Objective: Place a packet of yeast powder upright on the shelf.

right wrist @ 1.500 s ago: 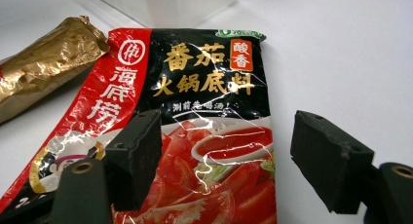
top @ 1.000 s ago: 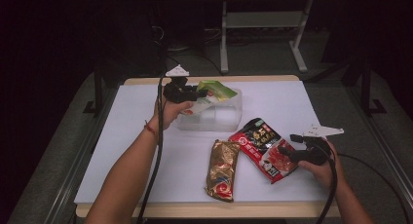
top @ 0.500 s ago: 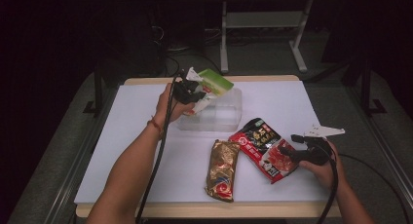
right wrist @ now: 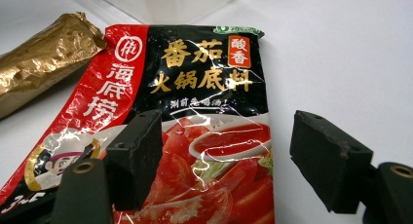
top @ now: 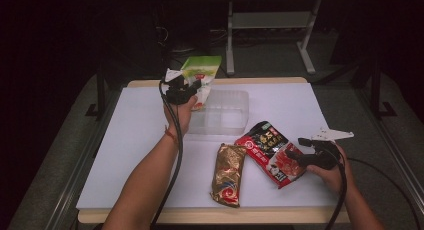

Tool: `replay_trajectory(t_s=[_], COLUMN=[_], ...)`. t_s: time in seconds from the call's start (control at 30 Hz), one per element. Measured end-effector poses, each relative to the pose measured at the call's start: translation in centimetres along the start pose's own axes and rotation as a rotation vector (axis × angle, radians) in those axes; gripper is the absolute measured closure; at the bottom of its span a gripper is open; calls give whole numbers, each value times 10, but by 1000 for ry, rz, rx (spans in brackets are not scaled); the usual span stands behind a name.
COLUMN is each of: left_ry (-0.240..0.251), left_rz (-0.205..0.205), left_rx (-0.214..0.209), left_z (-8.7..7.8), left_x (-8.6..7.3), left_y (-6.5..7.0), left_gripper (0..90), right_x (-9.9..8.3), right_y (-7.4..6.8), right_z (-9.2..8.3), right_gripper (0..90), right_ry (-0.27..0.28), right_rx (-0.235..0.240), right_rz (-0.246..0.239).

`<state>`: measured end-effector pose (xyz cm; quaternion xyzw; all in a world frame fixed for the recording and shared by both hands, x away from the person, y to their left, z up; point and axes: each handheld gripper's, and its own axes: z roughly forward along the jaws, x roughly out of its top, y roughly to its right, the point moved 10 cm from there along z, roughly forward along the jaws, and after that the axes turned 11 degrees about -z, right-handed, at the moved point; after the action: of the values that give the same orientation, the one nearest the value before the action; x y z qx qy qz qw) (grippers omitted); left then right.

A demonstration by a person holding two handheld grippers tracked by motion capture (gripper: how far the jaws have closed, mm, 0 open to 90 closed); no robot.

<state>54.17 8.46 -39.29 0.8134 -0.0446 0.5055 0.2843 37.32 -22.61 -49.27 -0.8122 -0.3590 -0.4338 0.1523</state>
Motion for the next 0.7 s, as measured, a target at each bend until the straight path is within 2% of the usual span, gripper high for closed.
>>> replay_trajectory(t_s=[0.03, 0.1, 0.17, 0.23, 0.27, 0.33, 0.4, 0.43, 0.47, 0.63, 0.7], left_ry=[-13, -38, -42, -54, -55, -80, -87, -98, -104, -129, -134], left_rz=[6, -8, -39, -80, -75, -13, 22, 47, 89, 180, 204], left_rx=[3, 7, 27, 10, 20, 28, 36, 26, 18, -7, -13], left_z=[3, 8, 10, 11, 9, 8, 5, 4, 2, -5, -7], left_x=[-5, -13, -18, -23, -24, -26, -28, -30, -31, -37, -37], left_y=[2, 3, -4, -13, -16, -17, -22, -23, -25, -28, -28], left_gripper=[851, 851, 853, 851, 850, 840, 824, 811, 795, 727, 717], right_x=[0, 1, 1, 0, 0, 0, 0, 1, 1, 2, 2], right_y=[0, -1, -1, -1, -1, 0, 0, 0, -1, -2, -2], right_z=[0, 0, 0, -1, -2, -3, -3, -3, -3, -2, -2], right_gripper=[270, 271, 270, 270, 270, 271, 271, 270, 270, 269, 269], right_ry=[2, 2, 3, 3, 3, 6, 7, 8, 9, 4, 4], right_rx=[1, 0, -1, -2, -3, -5, -6, -6, -5, -3, -4], right_rz=[-1, -2, -5, -5, -4, 0, 2, -3, -7, -11, -9])
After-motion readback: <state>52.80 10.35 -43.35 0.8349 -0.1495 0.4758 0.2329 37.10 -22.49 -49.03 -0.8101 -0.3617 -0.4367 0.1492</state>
